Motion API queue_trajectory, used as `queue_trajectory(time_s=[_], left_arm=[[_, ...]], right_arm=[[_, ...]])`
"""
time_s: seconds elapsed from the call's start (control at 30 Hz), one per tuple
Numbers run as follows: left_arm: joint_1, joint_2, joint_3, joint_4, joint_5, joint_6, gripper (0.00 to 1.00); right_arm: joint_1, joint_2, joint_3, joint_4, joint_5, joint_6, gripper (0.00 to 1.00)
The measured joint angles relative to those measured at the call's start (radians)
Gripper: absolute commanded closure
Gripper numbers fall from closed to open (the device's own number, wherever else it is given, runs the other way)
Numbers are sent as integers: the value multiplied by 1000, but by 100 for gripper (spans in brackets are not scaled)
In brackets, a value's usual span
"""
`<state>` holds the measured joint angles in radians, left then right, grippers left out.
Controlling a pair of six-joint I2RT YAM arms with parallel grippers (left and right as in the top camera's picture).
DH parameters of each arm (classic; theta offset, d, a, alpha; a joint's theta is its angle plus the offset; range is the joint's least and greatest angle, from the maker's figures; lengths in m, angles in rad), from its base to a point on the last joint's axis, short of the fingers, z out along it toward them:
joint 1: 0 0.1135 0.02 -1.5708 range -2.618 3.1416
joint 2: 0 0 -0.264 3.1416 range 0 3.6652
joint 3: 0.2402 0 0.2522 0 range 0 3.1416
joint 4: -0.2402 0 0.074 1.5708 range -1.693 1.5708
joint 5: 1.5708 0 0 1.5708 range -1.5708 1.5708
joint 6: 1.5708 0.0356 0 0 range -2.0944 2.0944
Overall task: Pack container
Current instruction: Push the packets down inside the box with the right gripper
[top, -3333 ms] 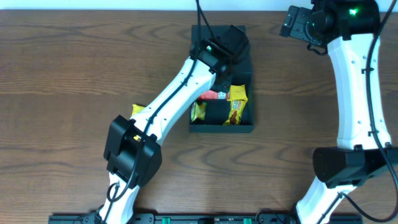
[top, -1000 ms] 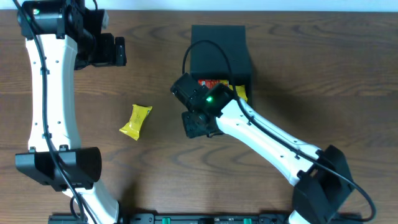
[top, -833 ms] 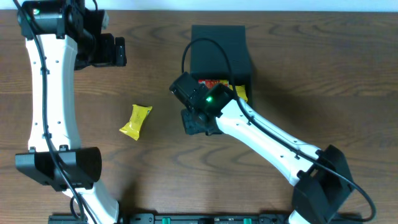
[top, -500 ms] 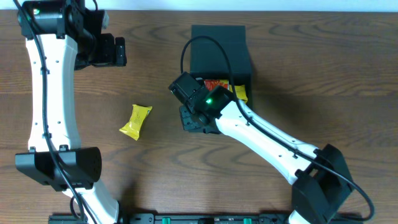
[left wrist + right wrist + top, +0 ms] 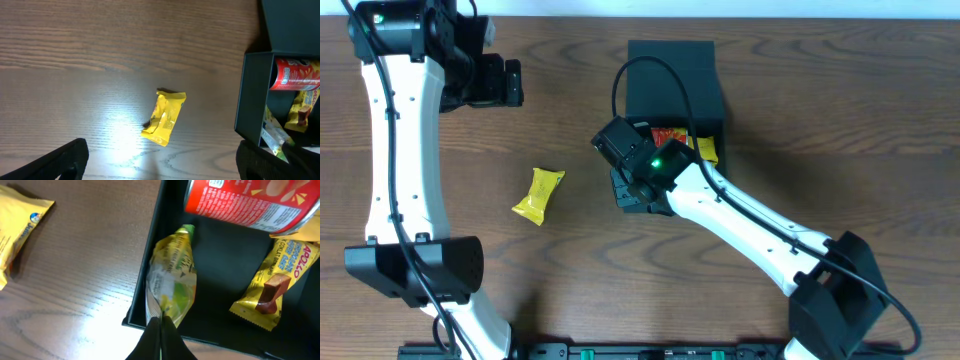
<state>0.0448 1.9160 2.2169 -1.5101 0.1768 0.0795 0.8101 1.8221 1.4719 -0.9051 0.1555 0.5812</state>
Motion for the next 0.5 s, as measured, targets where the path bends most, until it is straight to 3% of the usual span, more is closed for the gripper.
queue_trajectory(time_s=[0.5], left_arm=[[0,0,0,3,0,0,5]], right_arm=[[-30,0,9,11,-62,41,99]])
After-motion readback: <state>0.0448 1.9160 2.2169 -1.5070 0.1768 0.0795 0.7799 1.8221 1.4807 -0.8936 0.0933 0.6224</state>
